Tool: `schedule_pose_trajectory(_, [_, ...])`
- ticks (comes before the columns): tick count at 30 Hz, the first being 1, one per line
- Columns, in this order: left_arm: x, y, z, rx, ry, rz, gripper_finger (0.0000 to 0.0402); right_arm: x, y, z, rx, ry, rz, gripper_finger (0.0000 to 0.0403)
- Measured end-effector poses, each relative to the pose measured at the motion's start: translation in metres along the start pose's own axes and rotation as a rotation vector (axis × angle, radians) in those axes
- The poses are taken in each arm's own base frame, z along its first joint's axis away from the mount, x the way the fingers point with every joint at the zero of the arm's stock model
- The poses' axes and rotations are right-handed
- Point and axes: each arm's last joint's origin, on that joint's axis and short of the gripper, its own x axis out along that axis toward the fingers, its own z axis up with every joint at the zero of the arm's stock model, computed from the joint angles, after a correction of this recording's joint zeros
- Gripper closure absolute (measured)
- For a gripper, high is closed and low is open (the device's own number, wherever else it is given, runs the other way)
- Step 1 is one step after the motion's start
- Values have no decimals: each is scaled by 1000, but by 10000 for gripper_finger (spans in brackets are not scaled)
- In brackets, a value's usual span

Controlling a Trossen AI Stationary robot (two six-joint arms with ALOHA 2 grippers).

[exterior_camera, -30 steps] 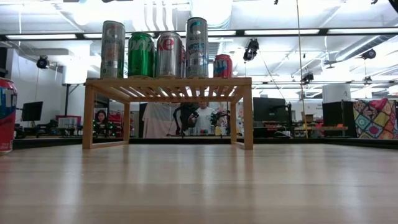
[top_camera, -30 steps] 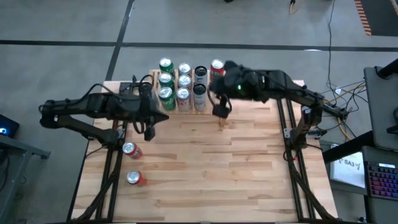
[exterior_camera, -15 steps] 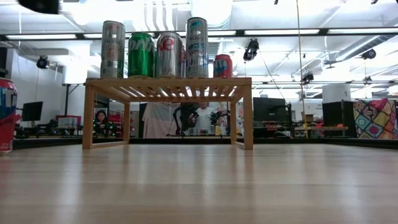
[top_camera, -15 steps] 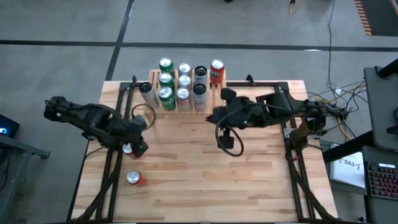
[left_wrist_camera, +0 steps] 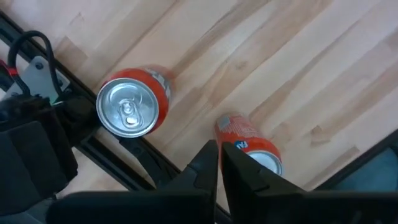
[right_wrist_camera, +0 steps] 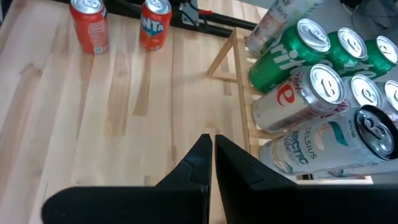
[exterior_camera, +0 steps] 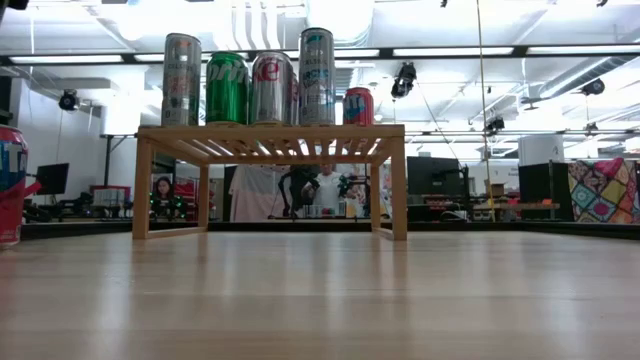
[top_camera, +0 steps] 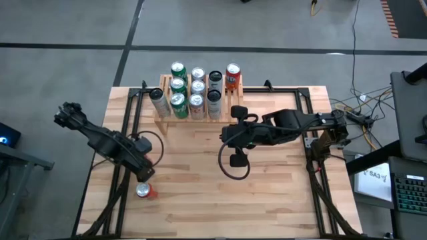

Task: Place canned beverage on shelf
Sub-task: Put the top left orange soda can on the shelf

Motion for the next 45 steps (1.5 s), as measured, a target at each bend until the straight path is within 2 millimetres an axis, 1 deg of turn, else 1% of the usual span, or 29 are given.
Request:
schedule_pose_trajectory(2, [2, -1, 0, 1, 1, 17, 385, 2, 1, -1, -3, 7, 0, 394])
schedule_pose_trajectory(5, [5, -3, 1, 10, -30, 40, 356, 3, 1, -2, -6, 11, 0, 394])
schedule_pose_trajectory(9, [15, -3, 2, 3, -44, 83, 298, 3, 1, -1, -17, 6, 0, 394])
schedule_pose_trajectory(15, [45, 6, -1, -75, -23, 209, 194, 3, 1, -1, -30, 5, 0, 394])
schedule_pose_trajectory(18, [56, 10, -3, -95, -5, 253, 149, 3, 1, -1, -40, 5, 0, 394])
schedule_pose_trajectory(21, [60, 12, -3, -105, -2, 272, 111, 3, 1, -1, -40, 5, 0, 394])
schedule_pose_trajectory(24, [60, 12, -3, -104, -15, 273, 84, 3, 1, -1, -39, 5, 0, 394])
schedule_pose_trajectory(28, [62, 14, -3, -97, -34, 279, 68, 3, 1, -1, -38, 5, 0, 394])
schedule_pose_trajectory(36, [79, 23, -5, -109, -35, 357, 66, 3, 1, -1, -34, 5, -1, 394])
schedule_pose_trajectory(45, [87, 27, -5, -103, -54, 385, 66, 3, 1, -1, -26, 5, -1, 394])
